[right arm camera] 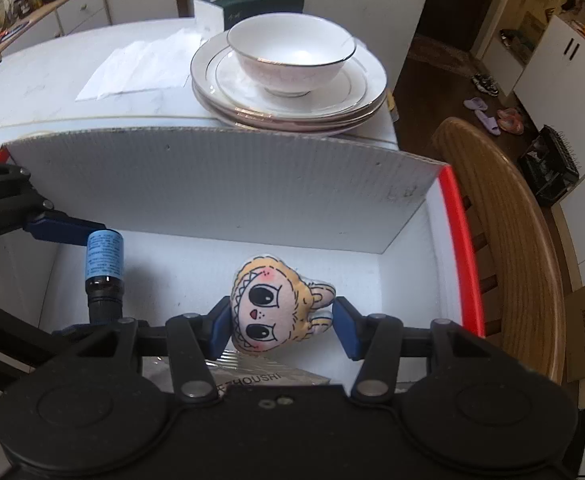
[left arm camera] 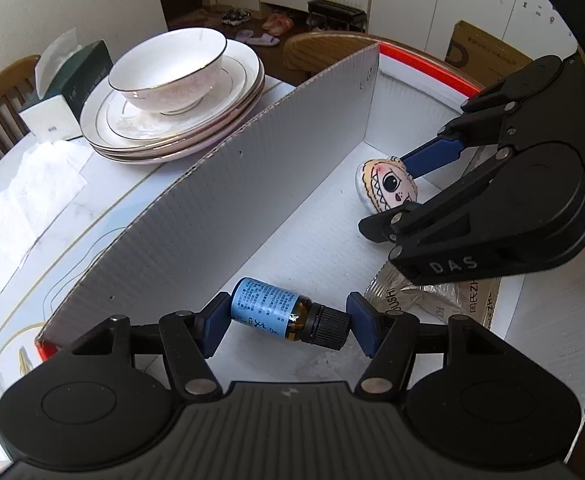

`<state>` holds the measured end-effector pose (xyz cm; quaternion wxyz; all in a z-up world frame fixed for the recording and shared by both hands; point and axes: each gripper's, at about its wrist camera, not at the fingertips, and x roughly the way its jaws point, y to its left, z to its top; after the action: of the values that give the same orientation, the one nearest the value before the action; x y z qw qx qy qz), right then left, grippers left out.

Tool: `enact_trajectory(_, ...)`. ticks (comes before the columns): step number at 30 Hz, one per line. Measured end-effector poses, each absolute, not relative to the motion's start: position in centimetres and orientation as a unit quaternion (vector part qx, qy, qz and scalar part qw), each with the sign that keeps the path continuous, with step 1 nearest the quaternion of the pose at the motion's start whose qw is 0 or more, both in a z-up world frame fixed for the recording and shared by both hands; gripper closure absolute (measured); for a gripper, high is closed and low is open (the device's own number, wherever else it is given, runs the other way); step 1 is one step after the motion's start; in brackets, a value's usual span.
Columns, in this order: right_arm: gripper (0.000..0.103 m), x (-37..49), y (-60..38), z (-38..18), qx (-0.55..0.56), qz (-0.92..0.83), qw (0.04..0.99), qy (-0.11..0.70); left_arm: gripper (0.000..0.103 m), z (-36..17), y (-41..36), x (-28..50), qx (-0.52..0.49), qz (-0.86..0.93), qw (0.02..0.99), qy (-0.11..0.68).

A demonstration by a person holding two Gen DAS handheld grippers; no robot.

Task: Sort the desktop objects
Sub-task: 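Open left tool to drop the bottle while right tool releases the plush doll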

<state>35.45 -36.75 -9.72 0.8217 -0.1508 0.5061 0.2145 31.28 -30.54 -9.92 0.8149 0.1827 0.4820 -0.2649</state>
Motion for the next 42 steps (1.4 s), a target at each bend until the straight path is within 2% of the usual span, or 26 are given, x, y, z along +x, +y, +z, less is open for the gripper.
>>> enact_trajectory(19, 0.050, 36.8, -35.3, -12.4, -0.169, 0.215, 0.786, 0.554, 0.041, -11.7, -31.3, 32.8, 0.192, -0.256, 0.765, 0.559)
enact_trajectory(25, 0.050, 36.7, -35.2, -12.2, -0.168, 0.214, 0.787, 0.554, 0.041, -11.5, -31.3, 32.5, 0.196, -0.257, 0.766, 0.556)
enact_trajectory(29, 0.040, 36.4, -35.6, -11.8, -0.164, 0.213, 0.792, 0.549, 0.040, -11.0, -31.0, 32.0, 0.190, -0.261, 0.776, 0.542)
enact_trajectory(42, 0.039, 34.4, -37.5, -7.6, -0.134, 0.244, 0.812, 0.513, 0.039, -7.6, -28.4, 29.4, 0.139, -0.275, 0.810, 0.499)
